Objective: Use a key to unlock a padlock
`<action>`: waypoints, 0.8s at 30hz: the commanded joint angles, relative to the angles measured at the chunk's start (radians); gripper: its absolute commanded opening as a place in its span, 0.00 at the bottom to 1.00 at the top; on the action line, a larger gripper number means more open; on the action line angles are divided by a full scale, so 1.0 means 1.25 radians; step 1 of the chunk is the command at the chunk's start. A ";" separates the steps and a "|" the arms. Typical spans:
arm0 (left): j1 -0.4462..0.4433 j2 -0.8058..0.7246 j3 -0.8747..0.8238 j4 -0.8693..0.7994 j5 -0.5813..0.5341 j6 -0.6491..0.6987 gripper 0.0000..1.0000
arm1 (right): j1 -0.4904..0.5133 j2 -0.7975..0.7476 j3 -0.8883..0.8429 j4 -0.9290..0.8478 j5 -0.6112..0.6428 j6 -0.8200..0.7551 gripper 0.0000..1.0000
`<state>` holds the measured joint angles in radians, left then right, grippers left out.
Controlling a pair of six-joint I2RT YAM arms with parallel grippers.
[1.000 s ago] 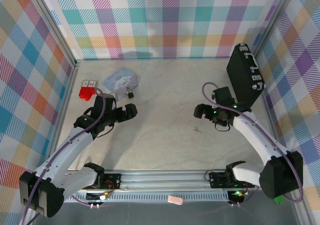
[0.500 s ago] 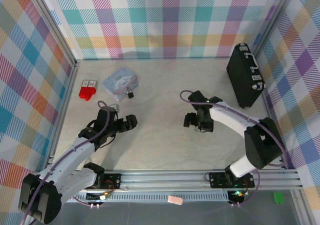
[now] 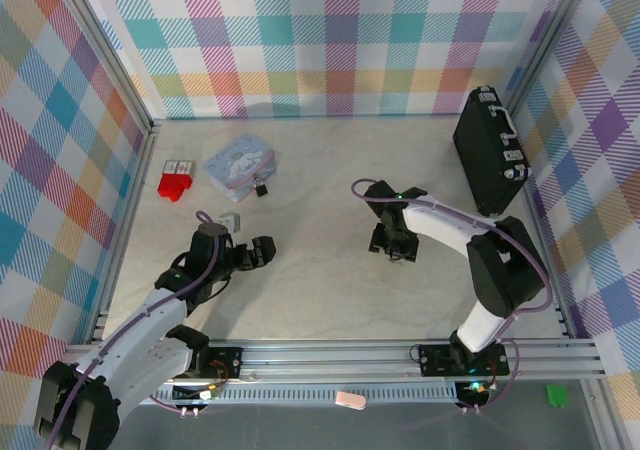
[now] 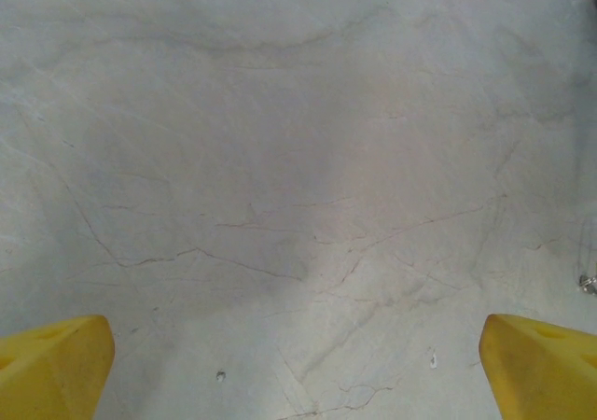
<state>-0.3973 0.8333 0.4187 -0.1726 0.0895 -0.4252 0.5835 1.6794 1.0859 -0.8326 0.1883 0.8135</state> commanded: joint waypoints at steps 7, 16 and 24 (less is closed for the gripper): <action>-0.009 -0.008 -0.026 0.078 0.031 0.015 1.00 | 0.041 0.078 0.076 -0.082 0.060 0.046 0.57; -0.009 -0.014 -0.034 0.090 0.033 0.014 1.00 | 0.043 0.116 0.090 -0.088 0.072 0.036 0.42; -0.010 -0.020 -0.038 0.094 0.030 0.014 1.00 | 0.041 0.144 0.104 -0.093 0.081 0.014 0.40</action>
<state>-0.3973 0.8230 0.3820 -0.0753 0.1154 -0.4221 0.6308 1.8343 1.1931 -0.9173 0.2733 0.8478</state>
